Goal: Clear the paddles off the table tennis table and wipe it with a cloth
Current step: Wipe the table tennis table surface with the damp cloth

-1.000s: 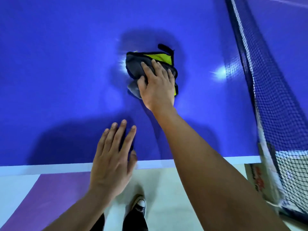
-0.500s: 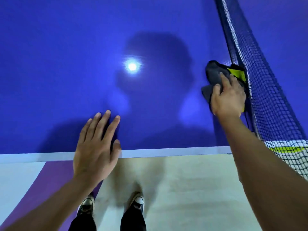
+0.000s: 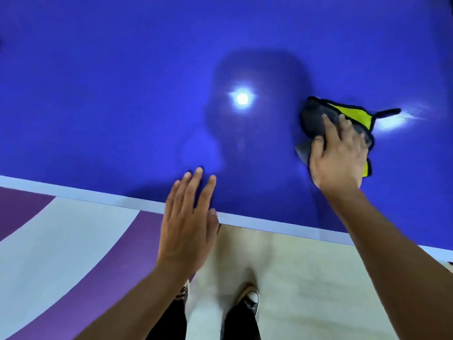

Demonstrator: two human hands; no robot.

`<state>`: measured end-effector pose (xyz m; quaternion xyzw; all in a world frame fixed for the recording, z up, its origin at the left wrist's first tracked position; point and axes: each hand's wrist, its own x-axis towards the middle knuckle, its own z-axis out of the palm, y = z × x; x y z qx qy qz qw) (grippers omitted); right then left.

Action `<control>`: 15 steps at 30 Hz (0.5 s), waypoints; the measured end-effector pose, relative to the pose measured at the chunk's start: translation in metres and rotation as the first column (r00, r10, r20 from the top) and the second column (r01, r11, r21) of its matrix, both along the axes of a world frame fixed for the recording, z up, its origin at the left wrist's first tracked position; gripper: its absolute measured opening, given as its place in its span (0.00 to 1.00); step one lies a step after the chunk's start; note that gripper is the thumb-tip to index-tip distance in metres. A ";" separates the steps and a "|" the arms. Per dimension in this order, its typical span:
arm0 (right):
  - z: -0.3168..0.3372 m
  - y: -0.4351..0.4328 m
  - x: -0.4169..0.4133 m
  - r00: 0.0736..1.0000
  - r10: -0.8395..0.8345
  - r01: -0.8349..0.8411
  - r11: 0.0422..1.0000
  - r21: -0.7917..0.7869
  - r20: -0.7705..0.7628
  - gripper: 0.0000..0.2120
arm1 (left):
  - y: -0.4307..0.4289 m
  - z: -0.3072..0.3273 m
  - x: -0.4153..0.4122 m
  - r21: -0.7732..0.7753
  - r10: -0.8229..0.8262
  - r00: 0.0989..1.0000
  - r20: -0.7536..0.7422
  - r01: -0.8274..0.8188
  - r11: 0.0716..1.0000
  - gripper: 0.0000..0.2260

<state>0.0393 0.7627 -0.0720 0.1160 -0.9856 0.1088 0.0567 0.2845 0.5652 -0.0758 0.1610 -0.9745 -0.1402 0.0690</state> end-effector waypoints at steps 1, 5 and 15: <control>-0.001 -0.026 0.007 0.999 0.039 -0.039 0.999 0.004 0.002 0.26 | -0.020 -0.001 0.013 -0.019 0.040 0.999 0.001 -0.040 0.999 0.25; -0.004 -0.126 0.035 0.987 0.158 -0.158 0.987 0.013 -0.001 0.26 | -0.084 -0.004 0.064 -0.072 0.118 0.993 0.013 -0.116 0.991 0.28; -0.009 -0.298 0.153 0.881 0.472 -0.473 0.879 0.059 0.029 0.27 | -0.131 -0.007 0.104 0.077 0.066 0.997 0.044 -0.069 0.995 0.30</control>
